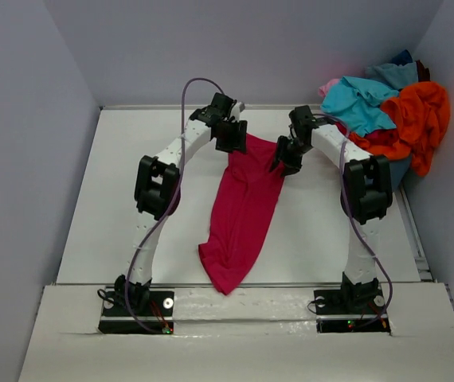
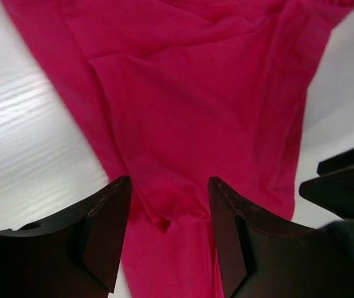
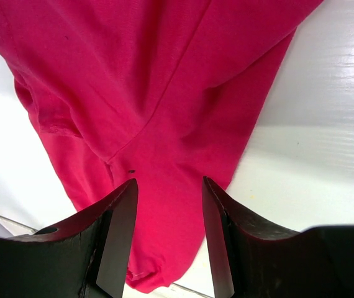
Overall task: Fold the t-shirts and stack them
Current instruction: Fold the tshirt
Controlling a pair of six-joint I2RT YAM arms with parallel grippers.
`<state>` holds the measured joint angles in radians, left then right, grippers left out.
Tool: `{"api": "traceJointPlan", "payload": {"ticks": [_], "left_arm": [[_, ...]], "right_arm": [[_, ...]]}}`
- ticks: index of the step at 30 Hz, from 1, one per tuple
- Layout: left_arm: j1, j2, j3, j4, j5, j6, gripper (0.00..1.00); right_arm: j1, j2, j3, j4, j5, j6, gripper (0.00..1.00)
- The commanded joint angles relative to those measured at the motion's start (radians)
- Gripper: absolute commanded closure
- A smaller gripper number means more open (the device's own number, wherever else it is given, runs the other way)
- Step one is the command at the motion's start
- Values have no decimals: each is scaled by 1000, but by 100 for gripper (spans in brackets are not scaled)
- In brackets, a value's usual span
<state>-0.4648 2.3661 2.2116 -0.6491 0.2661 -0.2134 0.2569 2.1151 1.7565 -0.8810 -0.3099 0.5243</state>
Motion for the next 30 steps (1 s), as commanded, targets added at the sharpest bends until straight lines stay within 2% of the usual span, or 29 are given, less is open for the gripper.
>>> {"api": "traceJointPlan", "payload": {"ticks": [1,4,13,17,23,24,30], "left_arm": [[12,-70,-67,118,272,-1,37],[22,-59,-76,173,439,-38,37],[22,8,-62,163,481,-43,37],[31,21,-79,146,449,-46,37],[31,25,-89,129,306,-46,37],[31,50,-92,74,294,-46,37],[40,77,-96,34,219,-44,37]], "right_arm": [[16,-7,52,16,14,17,49],[16,-1,46,27,17,28,49],[16,31,49,68,37,72,49],[16,32,51,93,23,97,49],[16,28,70,105,29,98,49],[16,31,77,103,32,100,49],[16,54,115,93,49,106,49]]}}
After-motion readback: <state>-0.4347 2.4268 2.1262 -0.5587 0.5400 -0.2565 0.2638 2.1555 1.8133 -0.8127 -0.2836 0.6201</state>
